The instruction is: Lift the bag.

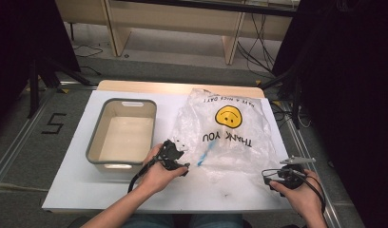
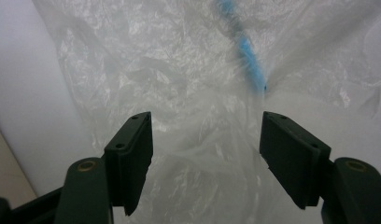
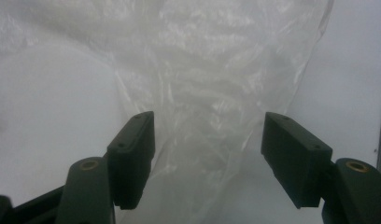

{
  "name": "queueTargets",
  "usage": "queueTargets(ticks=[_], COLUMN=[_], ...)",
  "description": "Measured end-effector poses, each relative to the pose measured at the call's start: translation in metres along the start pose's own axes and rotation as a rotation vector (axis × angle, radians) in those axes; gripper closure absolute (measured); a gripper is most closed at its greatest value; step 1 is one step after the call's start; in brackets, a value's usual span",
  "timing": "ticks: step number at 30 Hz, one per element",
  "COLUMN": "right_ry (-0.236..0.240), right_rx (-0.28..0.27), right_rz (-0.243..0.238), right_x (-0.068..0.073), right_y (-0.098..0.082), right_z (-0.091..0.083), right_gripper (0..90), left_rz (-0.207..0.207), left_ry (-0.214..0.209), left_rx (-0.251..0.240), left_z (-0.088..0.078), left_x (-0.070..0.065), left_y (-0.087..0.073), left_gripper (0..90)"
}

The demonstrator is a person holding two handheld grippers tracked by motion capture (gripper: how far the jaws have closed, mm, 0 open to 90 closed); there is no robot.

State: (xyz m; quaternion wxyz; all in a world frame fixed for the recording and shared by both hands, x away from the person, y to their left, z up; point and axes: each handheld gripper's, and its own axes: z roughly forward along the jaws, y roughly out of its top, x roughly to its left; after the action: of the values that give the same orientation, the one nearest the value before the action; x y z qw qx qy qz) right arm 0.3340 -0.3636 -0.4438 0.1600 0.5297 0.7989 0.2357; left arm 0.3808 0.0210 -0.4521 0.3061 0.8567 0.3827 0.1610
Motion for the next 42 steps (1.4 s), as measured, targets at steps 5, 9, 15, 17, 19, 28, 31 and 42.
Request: queueTargets(ticks=[5,9,15,17,19,28,31,42], right_ry=[0.012,0.027,0.057,0.065,0.079,0.014,0.005,0.034], right_rx=[0.055,0.074,0.085,0.092,0.102,0.131,0.13,0.145], right_rz=[-0.009,-0.009,0.009,0.005,0.004,-0.071,-0.074,-0.097], right_x=[0.002,0.004,0.004,0.005,0.005,0.01,0.01,0.011], right_y=[-0.008,-0.01,-0.012,-0.012,-0.013,-0.012,-0.011,-0.009], right_z=[0.005,0.007,0.009,0.009,0.011,0.011,0.011,0.011], right_gripper=[34.5,34.3,36.2,37.0,37.1,49.4,58.0,84.1], left_rz=[0.005,0.014,-0.001,-0.026,-0.045,-0.079,-0.065,-0.019], left_ry=[0.012,0.012,-0.006,-0.019,-0.035,-0.045,-0.041,-0.048], left_rx=[0.044,0.073,0.12,0.126,0.127,0.121,0.118,0.105], left_z=[0.003,0.006,0.012,0.014,0.014,0.013,0.013,0.012], left_x=[-0.001,-0.003,-0.003,-0.002,0.0,0.004,0.005,0.001], left_y=[-0.01,-0.015,-0.021,-0.021,-0.022,-0.022,-0.022,-0.022], left_gripper=[34.6,35.0,37.4,37.9,39.3,55.4,63.5,85.3])
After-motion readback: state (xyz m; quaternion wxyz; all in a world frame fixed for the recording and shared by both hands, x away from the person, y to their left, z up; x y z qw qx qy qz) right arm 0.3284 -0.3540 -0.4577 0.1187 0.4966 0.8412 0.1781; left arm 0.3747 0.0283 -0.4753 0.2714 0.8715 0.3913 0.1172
